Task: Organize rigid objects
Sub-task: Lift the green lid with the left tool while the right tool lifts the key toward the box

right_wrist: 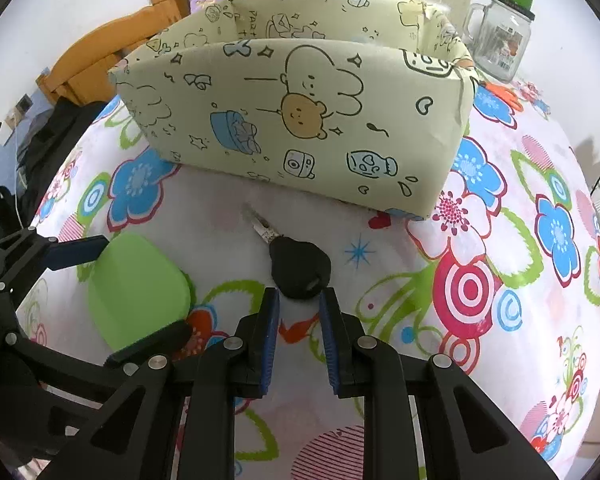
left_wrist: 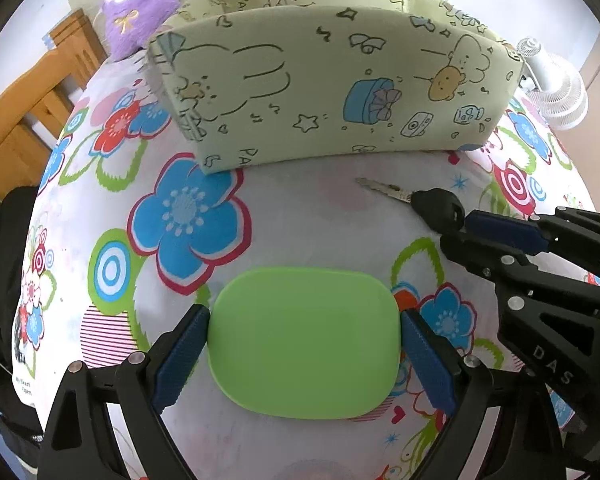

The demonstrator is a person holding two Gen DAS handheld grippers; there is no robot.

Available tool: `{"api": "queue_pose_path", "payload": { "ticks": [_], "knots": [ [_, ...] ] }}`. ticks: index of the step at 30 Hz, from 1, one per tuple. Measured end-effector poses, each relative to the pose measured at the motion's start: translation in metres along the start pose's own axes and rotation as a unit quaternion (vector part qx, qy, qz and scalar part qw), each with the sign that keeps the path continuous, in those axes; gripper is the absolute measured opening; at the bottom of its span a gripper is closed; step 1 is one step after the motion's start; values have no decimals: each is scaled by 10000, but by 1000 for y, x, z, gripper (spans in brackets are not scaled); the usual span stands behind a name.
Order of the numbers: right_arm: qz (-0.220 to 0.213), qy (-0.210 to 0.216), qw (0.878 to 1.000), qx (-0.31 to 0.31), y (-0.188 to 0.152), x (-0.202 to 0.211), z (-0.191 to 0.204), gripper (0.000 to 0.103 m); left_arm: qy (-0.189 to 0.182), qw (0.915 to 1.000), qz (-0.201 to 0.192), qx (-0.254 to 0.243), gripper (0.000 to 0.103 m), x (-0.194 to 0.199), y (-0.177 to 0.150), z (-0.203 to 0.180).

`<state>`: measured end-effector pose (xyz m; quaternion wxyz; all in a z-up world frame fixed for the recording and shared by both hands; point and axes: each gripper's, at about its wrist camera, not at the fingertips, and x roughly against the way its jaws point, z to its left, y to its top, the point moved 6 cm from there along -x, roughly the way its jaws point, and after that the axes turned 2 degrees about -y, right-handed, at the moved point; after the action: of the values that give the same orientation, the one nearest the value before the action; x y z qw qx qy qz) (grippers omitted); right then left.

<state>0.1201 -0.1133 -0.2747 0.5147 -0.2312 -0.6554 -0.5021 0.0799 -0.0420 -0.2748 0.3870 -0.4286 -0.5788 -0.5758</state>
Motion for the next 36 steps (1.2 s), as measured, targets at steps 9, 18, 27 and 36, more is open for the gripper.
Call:
{"api": "queue_pose_path", "payload": {
  "ticks": [9, 18, 27, 36],
  "knots": [
    [-145, -281, 9993, 200, 25, -13, 1, 56, 5, 10000, 16, 57, 95, -7, 9, 11],
    [-232, -268, 9992, 197, 33, -16, 5, 36, 21, 10000, 1, 36, 95, -9, 25, 23],
    [-300, -274, 9992, -37, 33, 17, -11, 36, 45, 9998, -155, -82, 95, 15, 29, 13],
    [-438, -393, 9978, -297, 32, 62, -16, 36, 58, 9991, -374, -215, 95, 54, 34, 3]
  ]
}}
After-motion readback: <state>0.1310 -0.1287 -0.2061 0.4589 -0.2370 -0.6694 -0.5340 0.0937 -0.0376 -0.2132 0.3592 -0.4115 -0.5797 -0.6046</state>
